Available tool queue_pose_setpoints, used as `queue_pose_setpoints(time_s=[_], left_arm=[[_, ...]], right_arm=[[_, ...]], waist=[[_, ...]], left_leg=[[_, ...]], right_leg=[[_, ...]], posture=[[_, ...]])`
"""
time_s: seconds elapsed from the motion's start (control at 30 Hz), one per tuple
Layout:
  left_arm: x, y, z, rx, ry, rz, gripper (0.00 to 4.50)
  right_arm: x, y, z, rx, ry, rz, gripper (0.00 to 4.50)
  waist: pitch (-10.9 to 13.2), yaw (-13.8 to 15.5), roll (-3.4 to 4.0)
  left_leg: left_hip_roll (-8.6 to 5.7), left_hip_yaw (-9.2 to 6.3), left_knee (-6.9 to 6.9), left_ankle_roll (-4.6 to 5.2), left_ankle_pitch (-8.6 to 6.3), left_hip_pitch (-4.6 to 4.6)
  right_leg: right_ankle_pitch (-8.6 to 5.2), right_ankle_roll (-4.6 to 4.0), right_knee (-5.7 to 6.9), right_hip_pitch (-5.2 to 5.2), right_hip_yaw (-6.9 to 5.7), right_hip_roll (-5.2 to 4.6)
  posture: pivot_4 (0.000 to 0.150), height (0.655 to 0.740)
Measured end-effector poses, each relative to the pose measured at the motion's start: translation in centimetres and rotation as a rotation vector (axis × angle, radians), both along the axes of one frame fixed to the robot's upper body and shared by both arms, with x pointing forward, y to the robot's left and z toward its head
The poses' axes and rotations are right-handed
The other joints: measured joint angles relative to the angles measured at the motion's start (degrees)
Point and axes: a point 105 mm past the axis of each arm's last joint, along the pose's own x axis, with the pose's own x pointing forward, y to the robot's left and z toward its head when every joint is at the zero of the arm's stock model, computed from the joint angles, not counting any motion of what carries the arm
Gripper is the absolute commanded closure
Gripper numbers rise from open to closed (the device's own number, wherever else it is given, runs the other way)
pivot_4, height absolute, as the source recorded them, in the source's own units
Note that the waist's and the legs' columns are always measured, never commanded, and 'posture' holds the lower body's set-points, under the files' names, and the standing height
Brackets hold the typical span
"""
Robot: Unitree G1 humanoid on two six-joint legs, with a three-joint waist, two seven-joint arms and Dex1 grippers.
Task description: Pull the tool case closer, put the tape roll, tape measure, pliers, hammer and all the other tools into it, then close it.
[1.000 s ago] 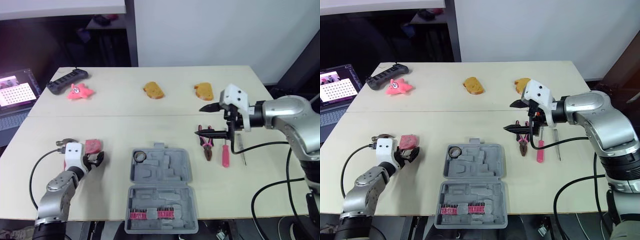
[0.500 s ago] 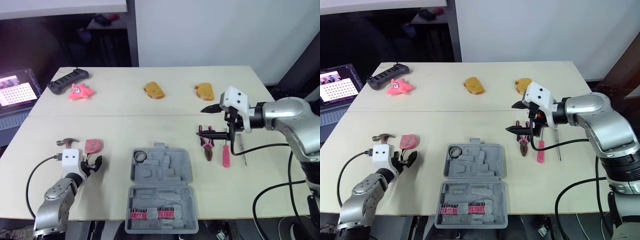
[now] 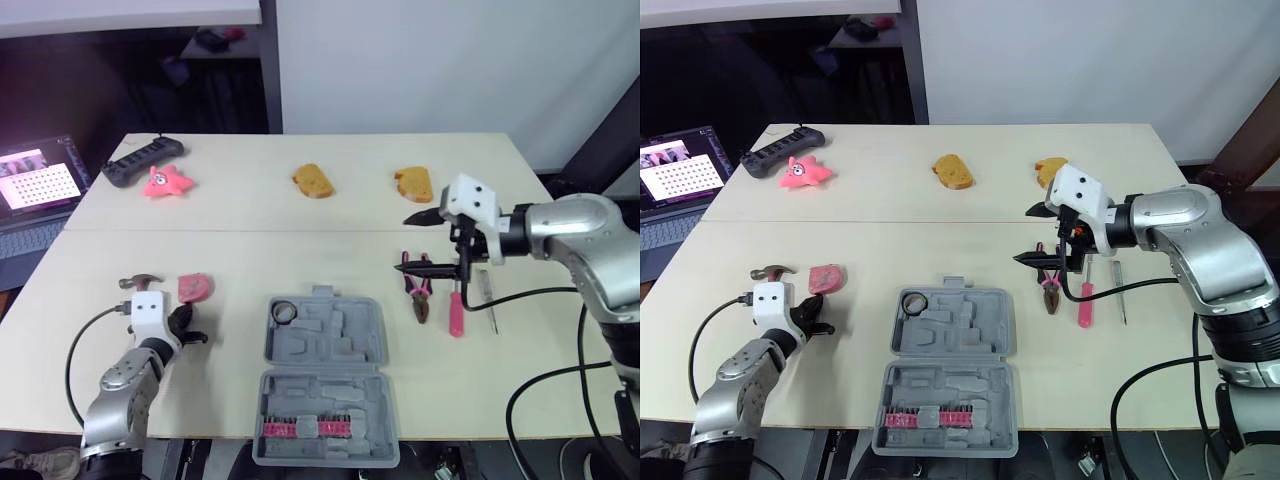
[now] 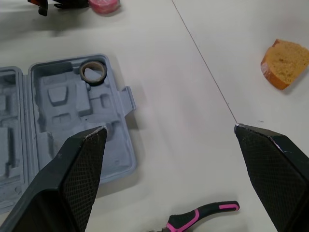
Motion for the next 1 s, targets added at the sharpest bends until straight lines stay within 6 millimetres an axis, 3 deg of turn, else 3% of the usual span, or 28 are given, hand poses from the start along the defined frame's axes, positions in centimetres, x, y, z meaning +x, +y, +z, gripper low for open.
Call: queue_pose_setpoints(time_s=[0.17, 0.3, 0.57, 0.87, 0.93, 1.0], left_arm=[[-2.2, -2.4, -0.5, -0.019, 0.032, -0.094, 4.45], [-4.7, -3.2, -0.8, -0.018, 0.064, -0.137, 4.45], [-10.5, -3.5, -1.3, -0.006, 0.171, -0.233, 4.45], [-12.9, -2.1, -1.4, 0.045, 0.233, -0.322, 4.45], [-13.4, -2.0, -1.3, 0.029, 0.246, -0.347, 3.91], [-14.2, -1.8, -1.2, 0.017, 0.263, -0.384, 3.08]], right_arm=[[-0.3, 0.5, -0.1, -0.002, -0.006, 0.009, 0.00], [-0.5, 0.7, -0.7, 0.016, 0.019, 0.017, 0.00], [-0.6, 2.2, -0.5, 0.067, 0.038, 0.065, 0.00], [-0.5, 2.9, -0.9, 0.061, 0.071, 0.107, 0.00], [-0.4, 2.8, -0.9, 0.058, 0.072, 0.104, 0.00], [-0.4, 2.9, -0.9, 0.056, 0.071, 0.110, 0.00]], waist=[[0.0, -0.1, 0.01], [0.0, -0.1, 0.03], [-0.1, -0.4, 0.14], [-0.1, -0.4, 0.14], [-0.1, -0.5, 0.14], [-0.1, -0.5, 0.14]], left_leg=[[0.00, 0.00, -0.01, 0.00, 0.00, 0.01], [0.00, 0.01, -0.01, 0.01, -0.01, 0.00], [0.01, 0.00, -0.06, 0.06, -0.03, 0.00], [0.01, 0.00, -0.08, 0.11, -0.06, -0.04], [0.01, 0.01, -0.08, 0.12, -0.07, -0.06], [0.01, 0.01, -0.08, 0.13, -0.07, -0.06]], right_leg=[[0.00, 0.00, -0.01, 0.00, 0.00, 0.00], [0.00, 0.00, -0.04, -0.01, 0.02, 0.00], [-0.02, -0.03, -0.08, -0.04, 0.03, 0.02], [-0.03, -0.04, -0.11, -0.11, 0.03, 0.05], [-0.03, -0.04, -0.12, -0.11, 0.03, 0.04], [-0.03, -0.04, -0.12, -0.13, 0.03, 0.04]], posture=[[0.150, 0.7400], [0.150, 0.7400], [0.150, 0.7400], [0.150, 0.7400], [0.150, 0.7400], [0.150, 0.7400]])
